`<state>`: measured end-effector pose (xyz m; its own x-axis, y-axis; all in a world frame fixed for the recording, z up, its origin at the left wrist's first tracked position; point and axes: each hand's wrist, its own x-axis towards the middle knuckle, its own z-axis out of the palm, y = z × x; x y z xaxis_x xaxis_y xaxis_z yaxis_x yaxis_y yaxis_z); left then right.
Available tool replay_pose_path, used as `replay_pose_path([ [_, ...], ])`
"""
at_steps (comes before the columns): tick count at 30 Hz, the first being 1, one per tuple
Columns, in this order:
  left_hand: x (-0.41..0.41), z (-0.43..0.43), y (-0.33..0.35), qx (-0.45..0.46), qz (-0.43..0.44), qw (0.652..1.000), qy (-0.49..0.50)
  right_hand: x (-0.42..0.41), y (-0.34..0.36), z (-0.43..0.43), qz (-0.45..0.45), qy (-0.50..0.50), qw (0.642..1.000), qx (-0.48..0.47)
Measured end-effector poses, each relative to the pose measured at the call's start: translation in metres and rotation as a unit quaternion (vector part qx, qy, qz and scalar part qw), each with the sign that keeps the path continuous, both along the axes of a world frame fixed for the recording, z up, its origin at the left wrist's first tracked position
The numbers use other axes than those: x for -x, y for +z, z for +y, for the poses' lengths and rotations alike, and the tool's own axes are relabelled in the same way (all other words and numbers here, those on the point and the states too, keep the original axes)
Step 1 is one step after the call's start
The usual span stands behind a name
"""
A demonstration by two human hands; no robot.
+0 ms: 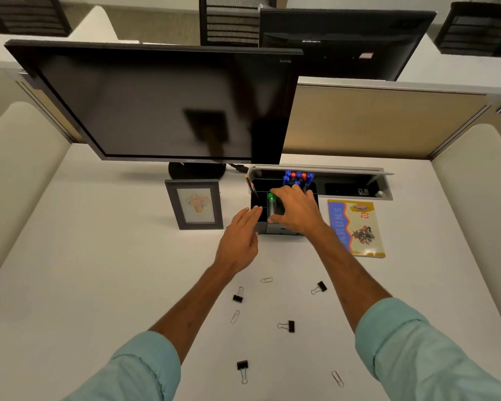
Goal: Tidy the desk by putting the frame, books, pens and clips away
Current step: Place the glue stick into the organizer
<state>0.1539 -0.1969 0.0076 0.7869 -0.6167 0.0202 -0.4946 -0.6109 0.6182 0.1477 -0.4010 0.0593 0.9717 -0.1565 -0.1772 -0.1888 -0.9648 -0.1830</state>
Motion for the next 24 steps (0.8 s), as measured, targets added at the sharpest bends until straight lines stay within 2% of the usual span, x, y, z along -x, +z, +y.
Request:
replay_pose_path([
  [3, 0.006, -0.001, -0.001, -0.01, 0.004, 1.0, -0.002, 0.004, -0.001, 0.001, -0.017, -0.004, 1.0, -0.008],
  [5, 0.011, 0.001, -0.002, -0.019, 0.0, 1.0, -0.006, 0.014, -0.003, 0.003, -0.054, -0.029, 0.997, -0.051],
  [8, 0.018, 0.006, -0.003, -0.029, 0.001, 1.0, -0.008, 0.043, -0.01, 0.009, -0.145, -0.09, 0.978, -0.123],
  [11, 0.024, 0.006, -0.003, -0.039, -0.004, 0.999, -0.006, 0.08, -0.021, 0.018, -0.203, -0.164, 0.953, -0.153],
  [14, 0.023, 0.001, 0.001, -0.065, -0.017, 0.998, -0.005, 0.112, -0.035, 0.031, -0.191, -0.2, 0.95, -0.146],
  [18, 0.017, -0.009, 0.007, -0.137, -0.038, 0.988, -0.055, 0.132, -0.05, 0.047, -0.121, -0.201, 0.961, -0.144],
  [20, 0.014, -0.014, 0.009, -0.189, -0.046, 0.978, -0.073, 0.129, -0.054, 0.053, -0.097, -0.237, 0.947, -0.193],
  [21, 0.013, -0.016, 0.009, -0.209, -0.047, 0.974, -0.079, 0.125, -0.054, 0.057, -0.09, -0.283, 0.92, -0.255],
  [22, 0.013, -0.017, 0.009, -0.222, -0.046, 0.97, -0.083, 0.12, -0.053, 0.059, -0.085, -0.346, 0.869, -0.344],
  [24, 0.012, -0.018, 0.008, -0.237, -0.045, 0.967, -0.087, 0.111, -0.047, 0.062, -0.071, -0.466, 0.705, -0.53],
])
